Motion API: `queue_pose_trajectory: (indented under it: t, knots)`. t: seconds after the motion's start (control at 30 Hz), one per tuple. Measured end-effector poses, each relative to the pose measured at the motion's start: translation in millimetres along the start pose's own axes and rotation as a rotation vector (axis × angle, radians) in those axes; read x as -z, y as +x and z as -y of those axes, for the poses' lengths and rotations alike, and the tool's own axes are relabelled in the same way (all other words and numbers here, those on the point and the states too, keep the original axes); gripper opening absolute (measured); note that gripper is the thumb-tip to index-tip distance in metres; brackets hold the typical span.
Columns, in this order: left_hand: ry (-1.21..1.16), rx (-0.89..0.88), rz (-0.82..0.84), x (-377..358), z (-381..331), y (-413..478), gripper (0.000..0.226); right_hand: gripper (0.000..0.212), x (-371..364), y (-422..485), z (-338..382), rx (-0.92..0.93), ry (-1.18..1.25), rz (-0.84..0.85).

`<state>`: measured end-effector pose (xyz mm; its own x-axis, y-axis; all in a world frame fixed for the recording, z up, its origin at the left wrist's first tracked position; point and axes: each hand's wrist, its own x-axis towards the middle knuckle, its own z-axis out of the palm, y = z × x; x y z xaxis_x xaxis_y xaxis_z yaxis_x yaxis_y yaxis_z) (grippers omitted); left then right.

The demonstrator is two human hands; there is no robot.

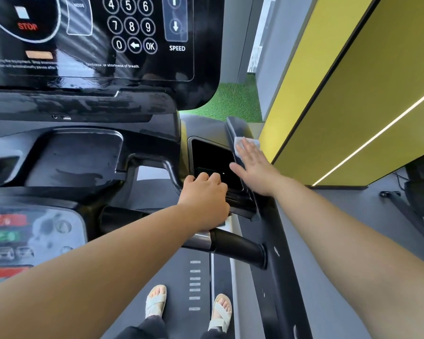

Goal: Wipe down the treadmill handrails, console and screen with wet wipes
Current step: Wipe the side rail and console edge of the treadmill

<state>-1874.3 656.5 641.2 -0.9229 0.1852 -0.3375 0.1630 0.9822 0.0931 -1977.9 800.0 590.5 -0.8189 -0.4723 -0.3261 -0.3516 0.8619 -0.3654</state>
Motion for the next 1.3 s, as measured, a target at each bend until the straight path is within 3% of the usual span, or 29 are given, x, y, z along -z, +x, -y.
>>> queue_pose_trajectory:
  t: [0.2,0.6,0.87,1.1,1.3]
  knots:
    - [-0.006,-0.008,-0.007,0.7,0.2,-0.5,0.042,0.066,-23.1,-60.9,-9.9,-0.005,0.021,0.028]
    - [-0.024,-0.005,-0.01,0.3,0.9,3.2,0.039,0.061,32.3,71.9,9.0,-0.074,0.048,-0.004]
    - [-0.011,-0.002,-0.023,-2.1,-1.4,2.9,0.04,0.061,-18.1,-24.5,-5.4,0.009,-0.041,-0.015]
    - [-0.026,-0.029,0.003,-0.9,0.0,-1.3,0.041,0.059,-55.1,-128.8,-2.0,-0.03,0.053,-0.028]
    - [-0.038,-0.043,-0.001,-1.5,-2.1,-2.3,0.042,0.058,-43.5,-114.4,1.5,-0.08,0.159,0.007]
